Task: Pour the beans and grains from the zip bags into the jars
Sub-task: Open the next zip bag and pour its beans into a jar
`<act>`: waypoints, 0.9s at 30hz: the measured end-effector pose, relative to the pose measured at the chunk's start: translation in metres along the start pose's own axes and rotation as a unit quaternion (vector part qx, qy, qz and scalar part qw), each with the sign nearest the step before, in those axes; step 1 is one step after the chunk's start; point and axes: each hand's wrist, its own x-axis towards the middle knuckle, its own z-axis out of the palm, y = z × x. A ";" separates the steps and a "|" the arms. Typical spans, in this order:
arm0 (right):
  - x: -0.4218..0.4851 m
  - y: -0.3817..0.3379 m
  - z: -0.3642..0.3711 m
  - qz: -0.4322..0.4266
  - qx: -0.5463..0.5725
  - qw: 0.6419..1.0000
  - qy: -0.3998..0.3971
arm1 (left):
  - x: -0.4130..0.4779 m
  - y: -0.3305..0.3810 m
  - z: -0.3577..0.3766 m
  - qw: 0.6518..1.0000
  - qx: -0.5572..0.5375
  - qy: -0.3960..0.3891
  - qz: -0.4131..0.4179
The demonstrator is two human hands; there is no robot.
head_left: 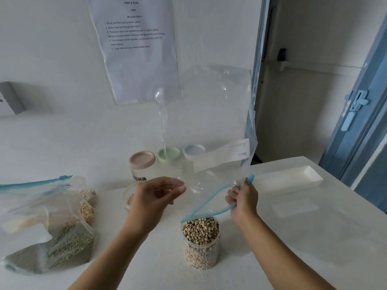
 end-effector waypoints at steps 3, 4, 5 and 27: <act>-0.001 -0.003 -0.002 0.009 -0.005 1.000 0.015 | -0.001 -0.004 -0.002 0.999 0.036 -0.030 -0.013; -0.002 -0.004 -0.002 0.014 -0.005 1.000 0.019 | -0.003 -0.006 -0.002 0.998 0.050 -0.048 -0.014; -0.003 -0.003 -0.002 0.018 -0.004 1.000 0.019 | -0.006 -0.007 -0.001 0.997 0.058 -0.054 -0.014; -0.027 -0.013 0.019 -0.037 -0.023 0.997 -0.069 | -0.022 -0.036 -0.030 0.998 0.021 0.048 -0.020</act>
